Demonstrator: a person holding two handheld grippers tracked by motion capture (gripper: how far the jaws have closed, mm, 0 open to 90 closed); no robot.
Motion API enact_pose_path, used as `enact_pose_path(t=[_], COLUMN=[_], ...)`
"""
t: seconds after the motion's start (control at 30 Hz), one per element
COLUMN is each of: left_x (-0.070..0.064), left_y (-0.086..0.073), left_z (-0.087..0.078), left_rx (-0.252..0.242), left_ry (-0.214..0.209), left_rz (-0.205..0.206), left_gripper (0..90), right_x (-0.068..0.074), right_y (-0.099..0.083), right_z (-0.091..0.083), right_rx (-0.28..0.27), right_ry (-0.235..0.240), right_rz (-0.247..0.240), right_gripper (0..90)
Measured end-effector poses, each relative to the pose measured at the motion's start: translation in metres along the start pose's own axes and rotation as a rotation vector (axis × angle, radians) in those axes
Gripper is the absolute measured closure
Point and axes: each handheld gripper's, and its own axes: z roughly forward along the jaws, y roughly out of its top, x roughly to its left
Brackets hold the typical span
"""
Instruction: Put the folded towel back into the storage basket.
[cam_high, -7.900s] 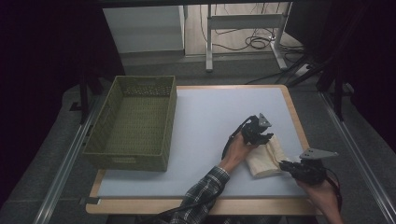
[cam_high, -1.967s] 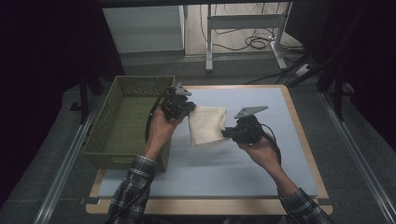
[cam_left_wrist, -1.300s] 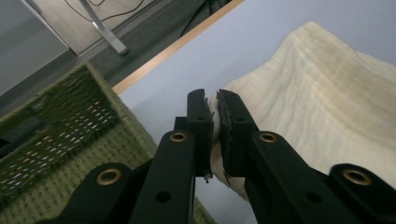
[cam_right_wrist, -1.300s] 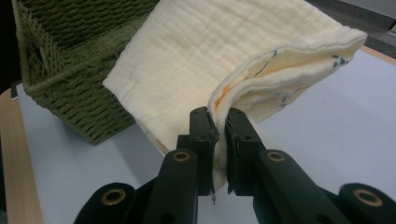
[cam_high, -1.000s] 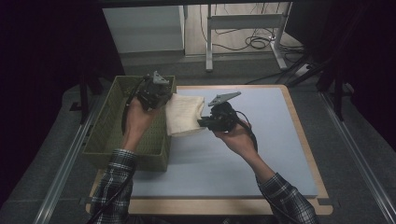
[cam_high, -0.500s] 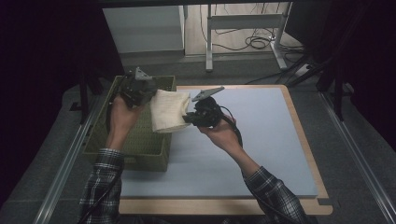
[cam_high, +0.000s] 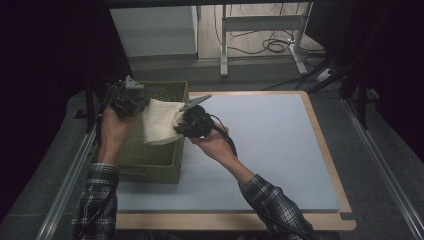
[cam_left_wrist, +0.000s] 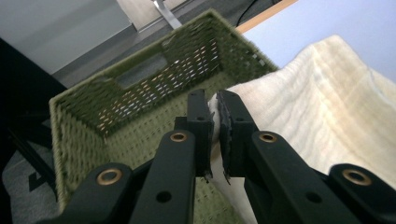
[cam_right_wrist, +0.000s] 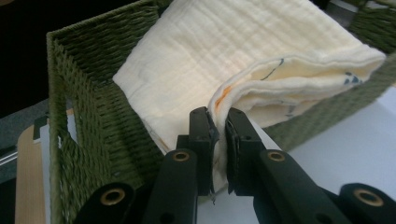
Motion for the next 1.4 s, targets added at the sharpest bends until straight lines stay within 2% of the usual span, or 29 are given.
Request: enact_pose_path(t=[0.23,0.27,0.43,0.53,0.6,0.9,1.07,1.17,1.27,1.4], left_x=[0.011,0.015,0.022,0.027,0.028,0.026,0.024,0.023,0.022,0.021], left_y=[-0.015,-0.022,-0.036,-0.048,-0.053,-0.07,-0.074,-0.075,-0.076,-0.076], left_z=[-0.003,-0.003,-0.003,0.002,0.005,0.025,0.034,0.039,0.042,0.046], left_rx=[0.011,0.017,0.028,0.04,0.047,0.072,0.09,0.102,0.111,0.129], left_ry=[0.013,0.015,0.014,0.007,0.002,-0.03,-0.047,-0.049,-0.051,-0.043], left_rz=[-0.016,-0.023,-0.036,-0.049,-0.049,-0.061,-0.059,-0.054,-0.049,-0.04], left_gripper=[83.9,83.9,83.9,83.9,83.8,83.9,83.8,83.8,83.6,83.6], right_x=[0.016,0.019,0.029,0.039,0.042,0.047,0.047,0.049,0.051,0.052], right_y=[0.007,0.008,0.011,0.012,0.013,0.015,0.014,0.014,0.014,0.014], right_z=[0.026,0.031,0.047,0.062,0.068,0.084,0.09,0.094,0.099,0.103], right_rx=[0.034,0.046,0.077,0.119,0.142,0.229,0.263,0.278,0.295,0.312], right_ry=[0.02,0.025,0.026,0.025,0.026,0.015,0.01,0.01,0.002,-0.003], right_rz=[-0.025,-0.022,-0.053,-0.083,-0.083,-0.106,-0.096,-0.084,-0.105,-0.11], right_gripper=[82.0,81.9,82.0,82.0,82.0,81.7,81.7,81.7,81.7,81.7])
